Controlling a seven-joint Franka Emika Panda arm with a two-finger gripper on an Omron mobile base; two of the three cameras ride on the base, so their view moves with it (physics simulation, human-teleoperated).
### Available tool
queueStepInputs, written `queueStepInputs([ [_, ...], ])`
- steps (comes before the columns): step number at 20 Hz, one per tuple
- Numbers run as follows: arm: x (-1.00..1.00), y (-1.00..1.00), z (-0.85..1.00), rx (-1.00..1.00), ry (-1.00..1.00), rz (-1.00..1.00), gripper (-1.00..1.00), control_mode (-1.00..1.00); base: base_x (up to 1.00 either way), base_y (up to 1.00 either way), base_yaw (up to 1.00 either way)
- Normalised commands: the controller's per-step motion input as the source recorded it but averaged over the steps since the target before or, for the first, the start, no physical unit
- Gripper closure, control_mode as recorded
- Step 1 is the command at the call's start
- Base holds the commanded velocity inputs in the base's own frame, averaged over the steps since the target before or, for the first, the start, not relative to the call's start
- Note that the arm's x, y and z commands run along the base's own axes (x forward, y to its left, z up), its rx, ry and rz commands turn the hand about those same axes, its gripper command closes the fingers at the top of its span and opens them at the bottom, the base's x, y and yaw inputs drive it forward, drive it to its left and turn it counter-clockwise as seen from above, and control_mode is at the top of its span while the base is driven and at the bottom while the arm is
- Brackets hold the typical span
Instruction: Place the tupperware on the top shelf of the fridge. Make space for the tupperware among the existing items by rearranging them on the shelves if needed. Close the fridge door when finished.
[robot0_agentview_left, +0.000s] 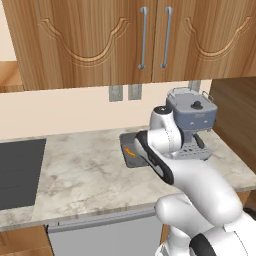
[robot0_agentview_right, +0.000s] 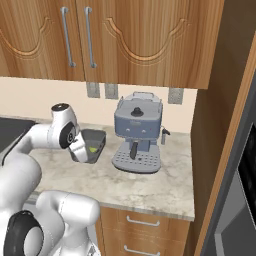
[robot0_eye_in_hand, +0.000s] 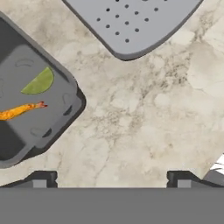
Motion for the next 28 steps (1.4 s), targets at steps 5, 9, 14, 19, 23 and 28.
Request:
queueStepInputs([
  [5,0.46,0.10,-0.31,0.01,0.00,-0.04,-1.00,-1.00,0.00,0.00,0.00],
  [9,0.38,0.07,-0.34,0.01,0.00,-0.01,-1.00,-1.00,0.00,0.00,0.00],
  [14,0.34,0.06,-0.39,0.01,0.00,0.00,-1.00,-1.00,0.00,0.00,0.00],
  [19,0.40,0.04,-0.32,0.02,0.00,0.00,-1.00,-1.00,0.00,0.00,0.00],
  [23,0.38,0.05,-0.34,0.01,0.00,0.00,-1.00,-1.00,0.00,0.00,0.00],
  [28,0.04,0.01,-0.56,0.01,-0.07,0.00,-1.00,-1.00,0.00,0.00,0.00],
])
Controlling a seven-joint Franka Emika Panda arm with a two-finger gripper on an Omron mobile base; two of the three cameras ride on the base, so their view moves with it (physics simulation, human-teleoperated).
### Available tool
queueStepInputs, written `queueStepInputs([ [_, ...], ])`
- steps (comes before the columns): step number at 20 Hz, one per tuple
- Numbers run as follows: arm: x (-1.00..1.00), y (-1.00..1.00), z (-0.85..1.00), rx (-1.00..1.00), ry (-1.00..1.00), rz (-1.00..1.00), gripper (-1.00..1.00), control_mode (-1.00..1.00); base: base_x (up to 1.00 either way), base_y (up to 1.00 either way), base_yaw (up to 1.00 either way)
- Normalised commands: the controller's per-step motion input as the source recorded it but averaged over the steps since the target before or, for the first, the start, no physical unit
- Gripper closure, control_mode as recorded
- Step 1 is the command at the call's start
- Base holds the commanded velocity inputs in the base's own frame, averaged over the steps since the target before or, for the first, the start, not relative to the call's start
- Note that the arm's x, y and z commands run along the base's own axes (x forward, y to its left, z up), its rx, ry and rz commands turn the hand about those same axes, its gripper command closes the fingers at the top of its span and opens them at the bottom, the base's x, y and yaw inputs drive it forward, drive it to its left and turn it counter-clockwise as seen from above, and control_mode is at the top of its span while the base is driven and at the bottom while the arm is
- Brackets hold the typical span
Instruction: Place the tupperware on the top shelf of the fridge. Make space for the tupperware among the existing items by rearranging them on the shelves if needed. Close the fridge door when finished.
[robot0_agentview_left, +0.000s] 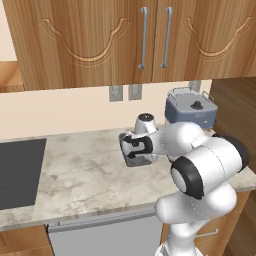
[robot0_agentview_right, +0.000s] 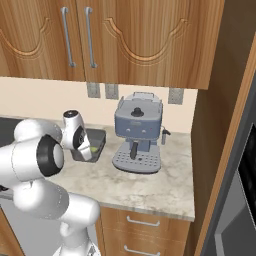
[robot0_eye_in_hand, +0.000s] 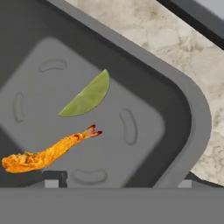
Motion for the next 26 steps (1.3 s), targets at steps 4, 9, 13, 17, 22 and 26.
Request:
queueStepInputs([
  [4,-0.11,0.00,-0.03,0.03,-0.11,0.00,-1.00,-1.00,0.00,0.00,0.00],
  [9,0.00,0.00,-0.45,0.00,-0.02,0.00,1.00,-1.00,0.00,0.00,0.00],
  [13,-0.05,0.00,0.06,0.00,0.00,0.00,1.00,-1.00,0.00,0.00,0.00],
  [17,-0.47,-0.13,0.87,0.01,0.00,-0.05,1.00,-1.00,0.00,0.00,0.00],
  [22,-0.91,-0.41,1.00,0.00,0.00,-0.15,1.00,-1.00,0.00,0.00,0.00],
  [26,-1.00,-0.41,0.99,0.07,-0.01,-0.19,1.00,-1.00,0.00,0.00,0.00],
])
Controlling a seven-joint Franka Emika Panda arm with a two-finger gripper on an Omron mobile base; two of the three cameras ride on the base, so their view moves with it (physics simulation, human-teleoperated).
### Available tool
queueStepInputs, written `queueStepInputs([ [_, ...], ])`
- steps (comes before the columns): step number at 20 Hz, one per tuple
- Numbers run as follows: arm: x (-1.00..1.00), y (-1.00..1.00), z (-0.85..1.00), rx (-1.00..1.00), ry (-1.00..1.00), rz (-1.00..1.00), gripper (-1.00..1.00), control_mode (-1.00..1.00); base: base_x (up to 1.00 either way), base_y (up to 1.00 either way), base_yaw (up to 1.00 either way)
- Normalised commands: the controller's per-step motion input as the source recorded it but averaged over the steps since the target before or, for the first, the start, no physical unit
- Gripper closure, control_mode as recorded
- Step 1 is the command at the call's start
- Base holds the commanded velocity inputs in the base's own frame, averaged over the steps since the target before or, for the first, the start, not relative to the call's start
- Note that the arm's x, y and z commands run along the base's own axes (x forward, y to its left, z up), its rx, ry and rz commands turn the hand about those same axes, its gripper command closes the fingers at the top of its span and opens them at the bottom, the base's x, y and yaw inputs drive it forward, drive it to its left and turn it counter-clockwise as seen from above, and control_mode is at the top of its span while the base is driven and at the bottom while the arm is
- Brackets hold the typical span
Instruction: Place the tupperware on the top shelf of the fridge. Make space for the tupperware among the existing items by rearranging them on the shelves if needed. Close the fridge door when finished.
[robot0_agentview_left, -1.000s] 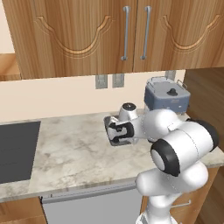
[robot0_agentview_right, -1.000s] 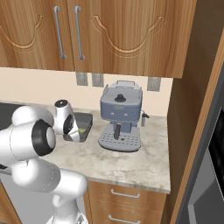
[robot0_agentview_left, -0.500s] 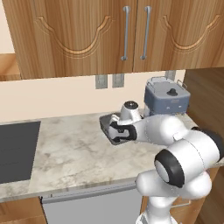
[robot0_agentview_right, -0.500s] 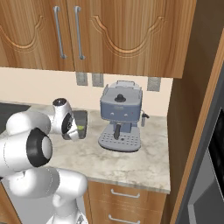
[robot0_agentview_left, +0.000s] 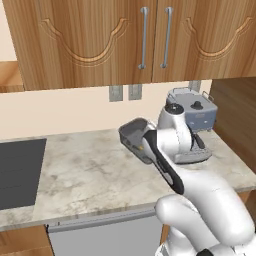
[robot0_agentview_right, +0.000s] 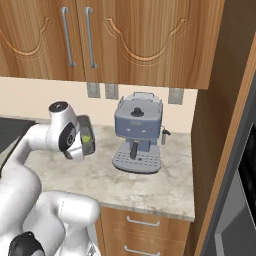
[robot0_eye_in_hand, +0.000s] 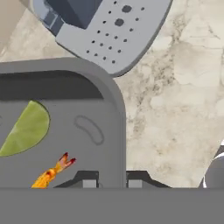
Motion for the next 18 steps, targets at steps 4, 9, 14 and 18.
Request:
queueStepInputs([
  [4,-0.99,-0.46,0.81,0.06,-0.05,-0.18,1.00,-1.00,0.00,0.00,0.00],
  [9,-0.65,-0.46,0.64,0.02,-0.04,-0.28,1.00,-1.00,0.00,0.00,0.00],
  [14,-0.30,-0.18,0.45,0.00,0.00,-0.16,1.00,-1.00,0.00,0.00,0.00],
  [18,0.00,0.00,0.00,0.00,0.00,0.00,1.00,-1.00,0.00,0.00,0.00],
])
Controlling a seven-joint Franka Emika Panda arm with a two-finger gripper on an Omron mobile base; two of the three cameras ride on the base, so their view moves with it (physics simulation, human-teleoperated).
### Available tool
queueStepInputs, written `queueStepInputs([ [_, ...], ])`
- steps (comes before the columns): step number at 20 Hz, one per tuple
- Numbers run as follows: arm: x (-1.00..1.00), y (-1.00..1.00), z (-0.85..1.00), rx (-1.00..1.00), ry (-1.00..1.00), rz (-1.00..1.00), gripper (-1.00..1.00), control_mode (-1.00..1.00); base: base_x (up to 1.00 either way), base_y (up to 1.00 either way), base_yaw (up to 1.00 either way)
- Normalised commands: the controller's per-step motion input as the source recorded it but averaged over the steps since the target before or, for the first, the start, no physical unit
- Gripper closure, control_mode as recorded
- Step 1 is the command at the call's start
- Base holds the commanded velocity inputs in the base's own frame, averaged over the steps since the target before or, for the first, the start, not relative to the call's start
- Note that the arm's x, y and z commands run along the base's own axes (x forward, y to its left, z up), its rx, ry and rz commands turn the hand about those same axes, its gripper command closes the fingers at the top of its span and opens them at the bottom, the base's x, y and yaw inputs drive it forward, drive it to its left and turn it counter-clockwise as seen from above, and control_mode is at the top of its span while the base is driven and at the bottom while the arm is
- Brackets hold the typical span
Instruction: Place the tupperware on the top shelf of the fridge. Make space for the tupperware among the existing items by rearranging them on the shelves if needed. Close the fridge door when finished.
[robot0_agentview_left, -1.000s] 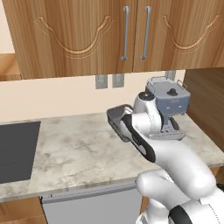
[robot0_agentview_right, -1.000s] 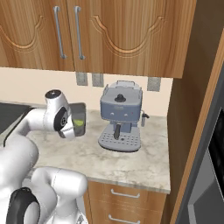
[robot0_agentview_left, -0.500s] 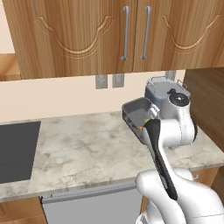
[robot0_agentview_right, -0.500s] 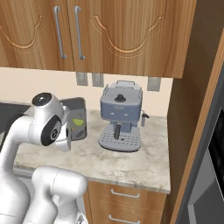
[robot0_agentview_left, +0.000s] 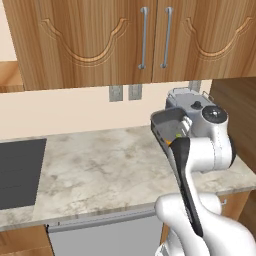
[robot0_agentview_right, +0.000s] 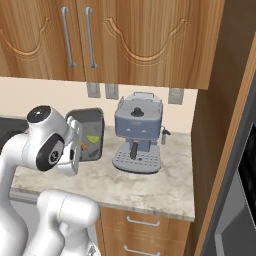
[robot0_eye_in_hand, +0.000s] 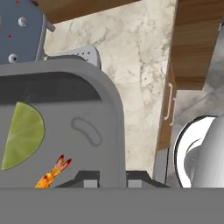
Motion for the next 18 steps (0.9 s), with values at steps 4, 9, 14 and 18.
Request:
queueStepInputs([
  [4,0.00,0.00,0.00,0.00,0.00,0.00,1.00,1.00,-0.53,0.04,0.01],
  [9,0.00,0.00,0.00,0.00,0.00,0.00,1.00,1.00,-1.00,0.06,0.00],
  [14,0.00,0.00,0.00,0.00,0.00,0.00,1.00,1.00,-0.95,0.47,-0.19],
  [18,0.00,0.00,0.00,0.00,0.00,0.00,1.00,1.00,-0.85,0.65,-0.57],
])
